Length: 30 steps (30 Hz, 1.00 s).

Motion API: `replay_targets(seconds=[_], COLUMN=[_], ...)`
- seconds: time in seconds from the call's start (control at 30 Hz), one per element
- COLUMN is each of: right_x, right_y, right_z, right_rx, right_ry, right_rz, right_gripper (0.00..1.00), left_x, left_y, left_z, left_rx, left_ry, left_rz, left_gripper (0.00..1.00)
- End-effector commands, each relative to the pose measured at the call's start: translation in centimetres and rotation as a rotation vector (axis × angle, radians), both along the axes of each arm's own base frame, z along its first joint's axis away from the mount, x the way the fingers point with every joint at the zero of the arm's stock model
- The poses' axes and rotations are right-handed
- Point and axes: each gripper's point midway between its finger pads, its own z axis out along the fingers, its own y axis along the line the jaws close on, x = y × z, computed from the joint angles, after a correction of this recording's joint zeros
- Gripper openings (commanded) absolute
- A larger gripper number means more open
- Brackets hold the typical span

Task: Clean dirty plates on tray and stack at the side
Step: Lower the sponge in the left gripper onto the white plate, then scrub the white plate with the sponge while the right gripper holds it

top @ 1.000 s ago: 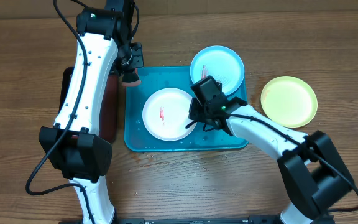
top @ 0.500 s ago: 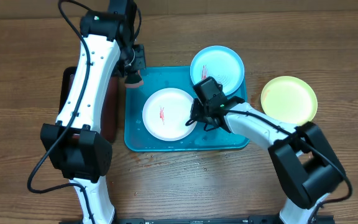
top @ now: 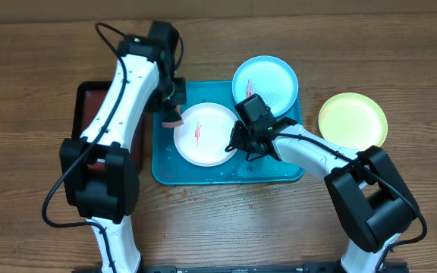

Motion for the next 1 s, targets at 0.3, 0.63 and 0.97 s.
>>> replay_targets(seconds=[0.3, 0.63, 0.97], right_x=[-1.1, -2.5, -2.6], right_y=[0.7, 2.7, 2.9], right_z=[-0.6, -0.5, -0.4], right_rx=[0.034, 0.055, 0.057], right_ry=[0.067, 0.07, 0.066], right_rz=[0.022, 0.127, 0.133], right_gripper=[0.04, 0.04, 0.04], left_x=[-1.6, -3.7, -5.6], left_y=[-4.6, -5.6, -4.8], left_z=[-7.1, -7.7, -7.7], left_rx=[-0.02, -0.085, -0.068], left_ry=[-0.025, 0.044, 0.115], left_rz=[-0.211, -0.336, -0.461], left_gripper=[0.04, 0.04, 0.04])
